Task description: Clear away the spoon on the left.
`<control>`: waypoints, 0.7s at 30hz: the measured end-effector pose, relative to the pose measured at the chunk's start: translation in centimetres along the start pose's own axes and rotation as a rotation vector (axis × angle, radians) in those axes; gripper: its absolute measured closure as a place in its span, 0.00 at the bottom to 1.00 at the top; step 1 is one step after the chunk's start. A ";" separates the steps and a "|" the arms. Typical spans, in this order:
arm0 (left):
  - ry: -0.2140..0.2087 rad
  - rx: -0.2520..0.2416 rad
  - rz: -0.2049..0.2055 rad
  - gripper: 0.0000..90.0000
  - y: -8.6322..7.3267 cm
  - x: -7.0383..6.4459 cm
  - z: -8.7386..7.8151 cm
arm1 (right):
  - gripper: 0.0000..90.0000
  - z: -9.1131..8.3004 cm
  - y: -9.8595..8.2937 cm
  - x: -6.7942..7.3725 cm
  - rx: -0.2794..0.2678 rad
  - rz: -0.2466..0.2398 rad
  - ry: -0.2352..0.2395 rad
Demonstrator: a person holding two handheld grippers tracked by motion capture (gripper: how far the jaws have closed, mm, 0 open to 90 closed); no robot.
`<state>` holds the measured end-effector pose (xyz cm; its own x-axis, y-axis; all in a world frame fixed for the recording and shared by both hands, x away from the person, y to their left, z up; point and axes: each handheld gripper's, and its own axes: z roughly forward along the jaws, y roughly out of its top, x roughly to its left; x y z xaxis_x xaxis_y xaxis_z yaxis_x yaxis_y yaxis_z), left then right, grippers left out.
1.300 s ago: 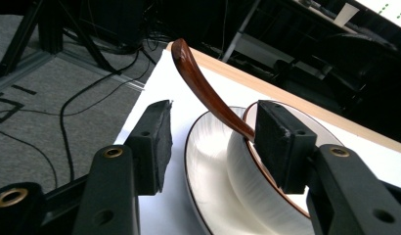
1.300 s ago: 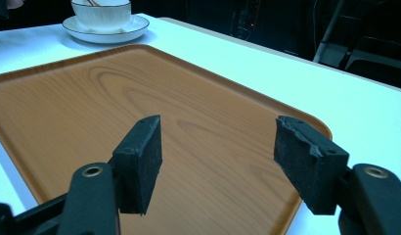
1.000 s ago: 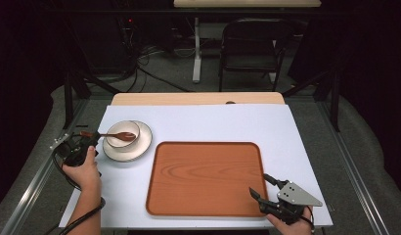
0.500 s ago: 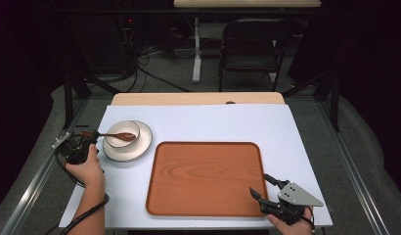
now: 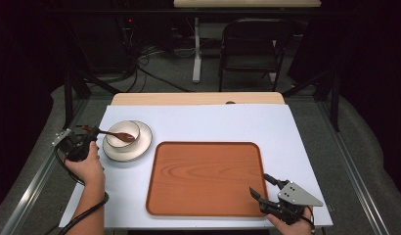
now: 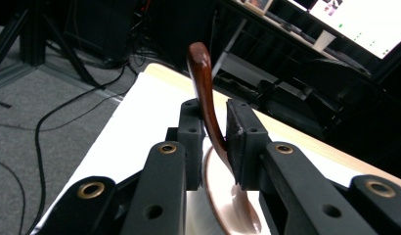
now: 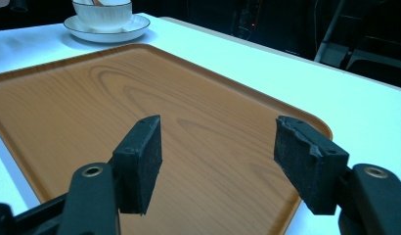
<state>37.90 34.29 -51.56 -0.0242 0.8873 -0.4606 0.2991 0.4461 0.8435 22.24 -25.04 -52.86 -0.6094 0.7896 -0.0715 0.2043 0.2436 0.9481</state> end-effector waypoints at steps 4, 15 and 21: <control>-0.022 0.002 0.018 0.88 0.4 -0.7 0.0 | 0.38 -0.1 0.0 0.0 -0.001 -0.002 -0.001; -0.059 0.022 0.167 0.94 1.4 -3.7 -0.2 | 0.38 0.0 0.0 -0.1 0.001 0.000 0.004; -0.062 0.054 0.298 0.94 1.8 -5.8 -0.1 | 0.38 0.1 -0.1 -0.2 0.003 0.003 0.008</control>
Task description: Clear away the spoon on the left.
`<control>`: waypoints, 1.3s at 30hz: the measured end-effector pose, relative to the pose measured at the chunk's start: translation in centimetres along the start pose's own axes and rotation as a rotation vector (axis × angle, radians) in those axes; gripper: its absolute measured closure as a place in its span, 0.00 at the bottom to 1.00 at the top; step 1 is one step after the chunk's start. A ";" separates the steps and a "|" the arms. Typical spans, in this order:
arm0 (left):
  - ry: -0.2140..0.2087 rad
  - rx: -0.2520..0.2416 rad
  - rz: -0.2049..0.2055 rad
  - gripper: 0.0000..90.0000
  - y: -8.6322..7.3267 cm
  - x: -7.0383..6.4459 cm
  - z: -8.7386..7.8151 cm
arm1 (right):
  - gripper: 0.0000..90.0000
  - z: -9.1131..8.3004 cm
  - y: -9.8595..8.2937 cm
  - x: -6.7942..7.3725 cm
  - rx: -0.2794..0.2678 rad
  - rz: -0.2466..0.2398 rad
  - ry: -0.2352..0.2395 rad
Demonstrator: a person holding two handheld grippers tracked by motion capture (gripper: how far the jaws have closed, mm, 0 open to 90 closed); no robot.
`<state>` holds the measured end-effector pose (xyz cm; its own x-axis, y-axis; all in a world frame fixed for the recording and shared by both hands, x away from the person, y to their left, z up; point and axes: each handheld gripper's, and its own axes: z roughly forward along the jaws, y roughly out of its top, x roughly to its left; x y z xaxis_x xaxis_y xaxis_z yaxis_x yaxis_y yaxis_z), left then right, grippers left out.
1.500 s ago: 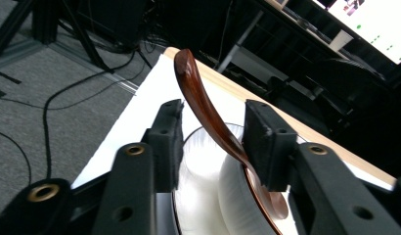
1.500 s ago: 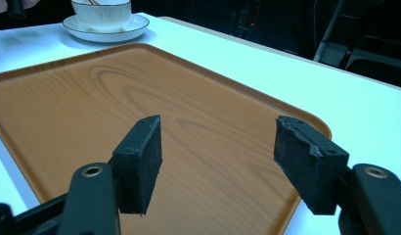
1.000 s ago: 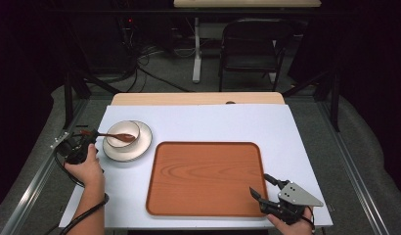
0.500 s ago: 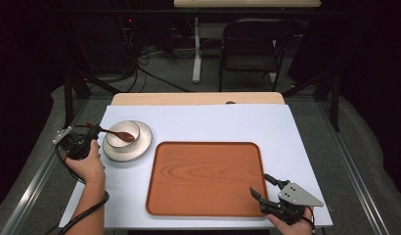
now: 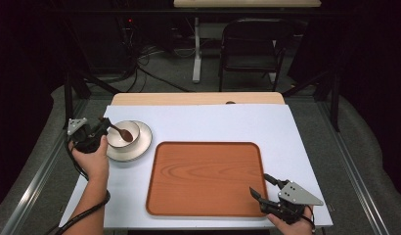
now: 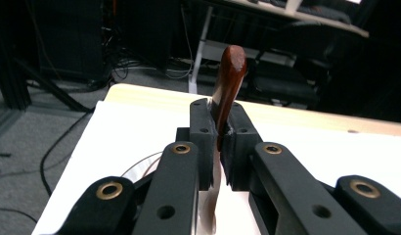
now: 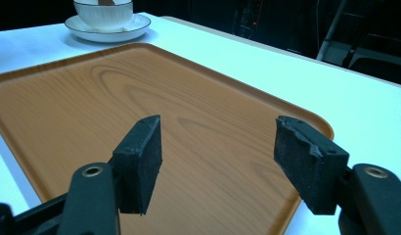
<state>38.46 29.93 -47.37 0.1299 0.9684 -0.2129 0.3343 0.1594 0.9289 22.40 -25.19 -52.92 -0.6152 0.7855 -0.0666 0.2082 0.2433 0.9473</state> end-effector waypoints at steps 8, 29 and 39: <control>0.018 0.014 0.170 0.94 2.0 -2.9 -0.5 | 0.38 -0.3 0.0 -0.3 -0.010 0.006 -0.002; -0.070 0.049 0.265 0.94 6.2 -5.9 -4.1 | 0.38 -0.4 0.1 -0.1 -0.015 0.000 0.004; -0.240 0.149 0.325 0.94 7.1 -7.5 -7.1 | 0.38 -0.3 0.1 0.0 -0.009 0.002 0.000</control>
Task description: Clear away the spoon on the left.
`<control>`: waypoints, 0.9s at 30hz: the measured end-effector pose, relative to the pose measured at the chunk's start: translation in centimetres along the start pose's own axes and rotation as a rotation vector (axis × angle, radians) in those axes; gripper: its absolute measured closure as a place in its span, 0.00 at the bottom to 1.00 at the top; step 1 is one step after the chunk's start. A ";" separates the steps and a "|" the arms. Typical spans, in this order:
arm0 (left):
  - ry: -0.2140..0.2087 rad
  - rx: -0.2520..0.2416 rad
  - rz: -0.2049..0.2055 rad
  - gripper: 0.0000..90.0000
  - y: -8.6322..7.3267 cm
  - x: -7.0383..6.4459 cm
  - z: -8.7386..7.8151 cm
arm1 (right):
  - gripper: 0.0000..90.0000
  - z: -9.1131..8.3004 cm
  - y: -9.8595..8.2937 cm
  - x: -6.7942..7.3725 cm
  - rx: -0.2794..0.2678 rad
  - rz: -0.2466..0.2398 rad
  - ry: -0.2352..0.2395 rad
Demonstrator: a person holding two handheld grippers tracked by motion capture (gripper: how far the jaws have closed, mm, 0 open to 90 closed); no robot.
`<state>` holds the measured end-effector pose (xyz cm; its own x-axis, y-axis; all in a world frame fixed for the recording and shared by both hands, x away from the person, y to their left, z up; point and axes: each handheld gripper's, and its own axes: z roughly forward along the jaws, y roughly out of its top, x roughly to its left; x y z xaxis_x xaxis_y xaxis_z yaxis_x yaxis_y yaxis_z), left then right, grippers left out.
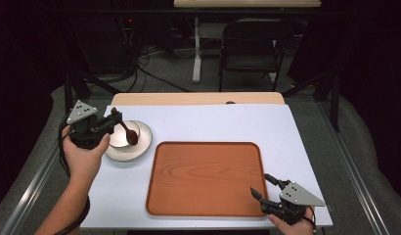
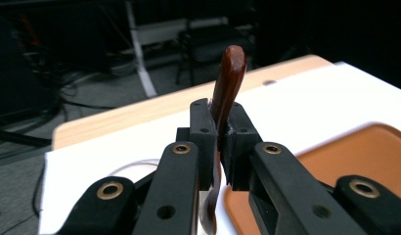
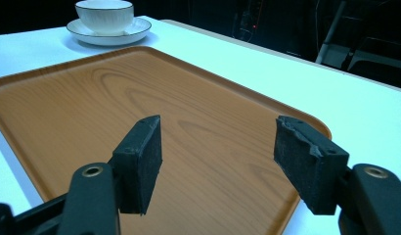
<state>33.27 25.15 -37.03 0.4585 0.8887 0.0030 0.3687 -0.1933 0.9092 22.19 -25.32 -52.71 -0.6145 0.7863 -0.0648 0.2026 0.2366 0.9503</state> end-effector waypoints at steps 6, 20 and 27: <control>-0.079 0.031 0.043 0.94 0.1 -1.8 -1.1 | 0.38 0.1 0.0 0.1 0.000 -0.004 -0.003; -0.213 0.076 0.106 0.94 -0.9 -5.2 -2.5 | 0.38 0.1 0.1 0.3 0.001 -0.014 -0.005; -0.272 0.118 0.108 0.94 -3.1 -6.7 -2.5 | 0.38 0.2 0.1 0.3 0.001 -0.008 -0.006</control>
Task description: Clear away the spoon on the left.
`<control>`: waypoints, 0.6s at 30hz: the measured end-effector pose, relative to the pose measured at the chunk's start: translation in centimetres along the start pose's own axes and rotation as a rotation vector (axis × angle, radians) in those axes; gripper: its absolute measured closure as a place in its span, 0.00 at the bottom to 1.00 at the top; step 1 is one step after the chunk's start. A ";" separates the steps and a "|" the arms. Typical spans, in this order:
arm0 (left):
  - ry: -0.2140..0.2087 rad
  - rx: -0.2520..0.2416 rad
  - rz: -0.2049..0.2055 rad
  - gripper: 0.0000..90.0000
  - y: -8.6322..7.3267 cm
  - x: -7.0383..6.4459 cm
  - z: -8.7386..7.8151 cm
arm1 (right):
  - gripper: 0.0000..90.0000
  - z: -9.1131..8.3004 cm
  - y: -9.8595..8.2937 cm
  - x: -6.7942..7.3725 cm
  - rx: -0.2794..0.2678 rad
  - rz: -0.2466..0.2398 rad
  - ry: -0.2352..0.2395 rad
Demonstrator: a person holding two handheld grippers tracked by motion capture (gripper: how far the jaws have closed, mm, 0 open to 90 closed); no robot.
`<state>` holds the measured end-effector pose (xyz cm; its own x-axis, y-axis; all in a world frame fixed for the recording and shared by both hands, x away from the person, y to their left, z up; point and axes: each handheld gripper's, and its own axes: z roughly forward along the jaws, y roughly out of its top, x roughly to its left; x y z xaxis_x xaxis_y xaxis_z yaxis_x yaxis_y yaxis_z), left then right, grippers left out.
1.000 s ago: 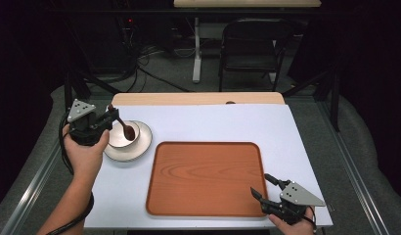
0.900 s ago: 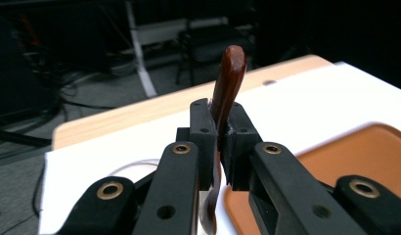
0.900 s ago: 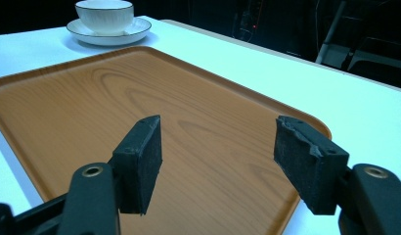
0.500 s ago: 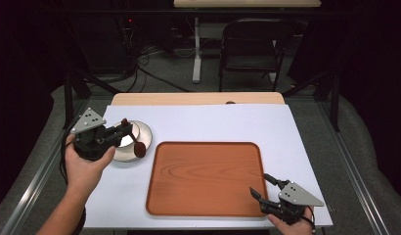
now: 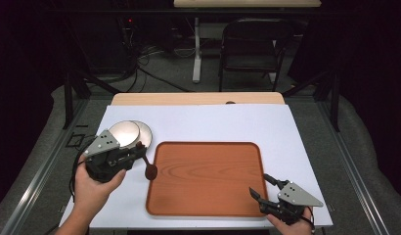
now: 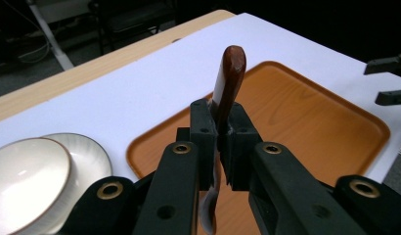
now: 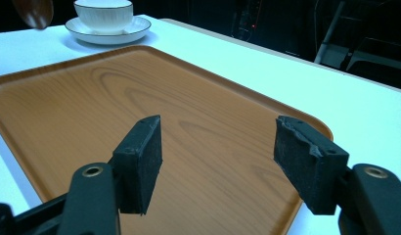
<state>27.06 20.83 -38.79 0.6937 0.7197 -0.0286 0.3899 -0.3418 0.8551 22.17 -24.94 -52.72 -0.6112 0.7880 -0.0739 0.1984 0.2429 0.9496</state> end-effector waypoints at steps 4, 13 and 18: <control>-0.002 0.013 0.007 0.94 -0.8 -0.7 0.2 | 0.38 -0.1 0.0 0.0 -0.008 -0.001 0.000; -0.068 0.053 -0.018 0.94 -3.3 -2.2 1.7 | 0.38 0.0 0.0 0.0 -0.002 0.002 0.002; -0.079 0.068 -0.040 0.94 -4.1 -2.2 2.4 | 0.38 0.0 0.0 0.0 -0.001 0.004 0.001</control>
<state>25.44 19.21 -43.46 0.7213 0.6845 -0.1057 0.4571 -0.3558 0.8151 22.19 -24.93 -52.75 -0.6111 0.7884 -0.0701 0.2002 0.2397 0.9500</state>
